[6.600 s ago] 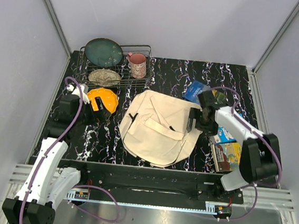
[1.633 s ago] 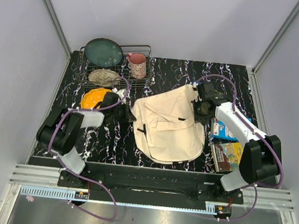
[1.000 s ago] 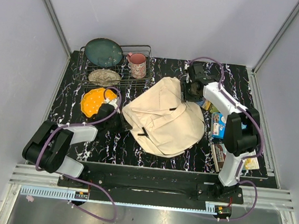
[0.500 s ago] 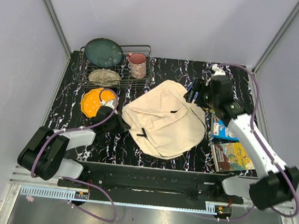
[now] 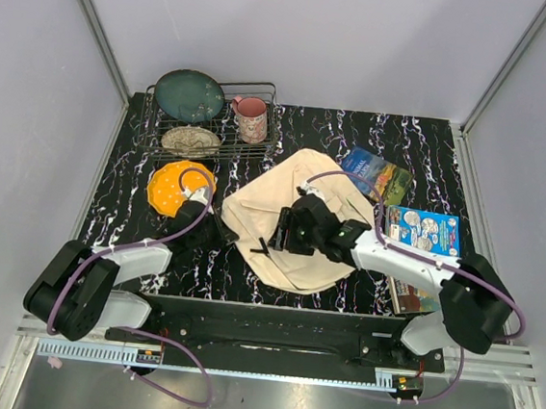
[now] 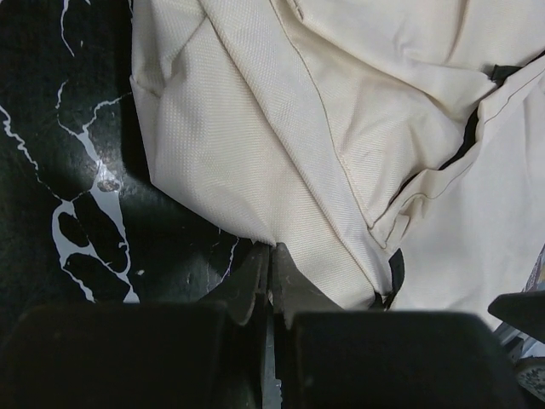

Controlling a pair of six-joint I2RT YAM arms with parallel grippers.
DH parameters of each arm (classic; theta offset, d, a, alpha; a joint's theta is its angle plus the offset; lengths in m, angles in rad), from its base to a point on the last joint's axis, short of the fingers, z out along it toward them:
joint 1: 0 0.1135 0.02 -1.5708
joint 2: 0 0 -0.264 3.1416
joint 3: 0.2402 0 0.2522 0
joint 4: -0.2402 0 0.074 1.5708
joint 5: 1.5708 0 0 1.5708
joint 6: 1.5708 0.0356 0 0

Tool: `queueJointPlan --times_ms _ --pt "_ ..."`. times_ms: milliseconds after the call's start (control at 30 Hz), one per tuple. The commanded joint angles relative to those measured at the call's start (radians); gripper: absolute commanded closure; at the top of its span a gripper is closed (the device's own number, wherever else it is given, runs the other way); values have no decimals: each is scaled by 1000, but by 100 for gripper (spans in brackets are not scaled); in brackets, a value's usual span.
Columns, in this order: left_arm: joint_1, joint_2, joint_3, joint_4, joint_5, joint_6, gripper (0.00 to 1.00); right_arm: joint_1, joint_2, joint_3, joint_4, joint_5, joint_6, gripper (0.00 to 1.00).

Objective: Pack the student bag
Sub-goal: Unzip the student bag at the center of the board.

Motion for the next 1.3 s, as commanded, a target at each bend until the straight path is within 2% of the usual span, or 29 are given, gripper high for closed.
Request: queueJointPlan --times_ms 0,500,733,767,800,867,967,1067,1133,1200,1233,1267 --pt "-16 -37 -21 45 -7 -19 100 49 62 85 87 132 48 39" --pt "-22 -58 -27 34 -6 -9 100 120 320 241 -10 291 56 43" --pt "-24 -55 -21 37 -3 -6 100 124 365 273 -26 284 48 57" --pt "-24 -57 -21 39 -3 -6 100 128 366 272 -28 285 47 64" --pt "-24 -57 -21 37 -6 -8 100 134 373 272 -28 284 47 66" --pt "-24 -55 -24 42 -6 -12 100 138 379 270 -28 282 50 68" --pt "-24 -55 -26 48 -7 -22 100 154 383 273 -39 287 59 68" --pt "-24 -55 -26 49 -6 -25 100 164 385 273 -59 291 71 58" --pt "-24 -57 -26 45 -9 -23 100 169 386 277 -88 314 78 64" --pt "-24 -63 -24 40 -11 -23 100 174 383 275 -111 333 84 67" --pt "-24 -64 -26 39 -9 -23 100 175 382 270 -111 333 82 75" --pt "-24 -66 -26 39 -9 -25 100 174 380 267 -114 334 87 77"
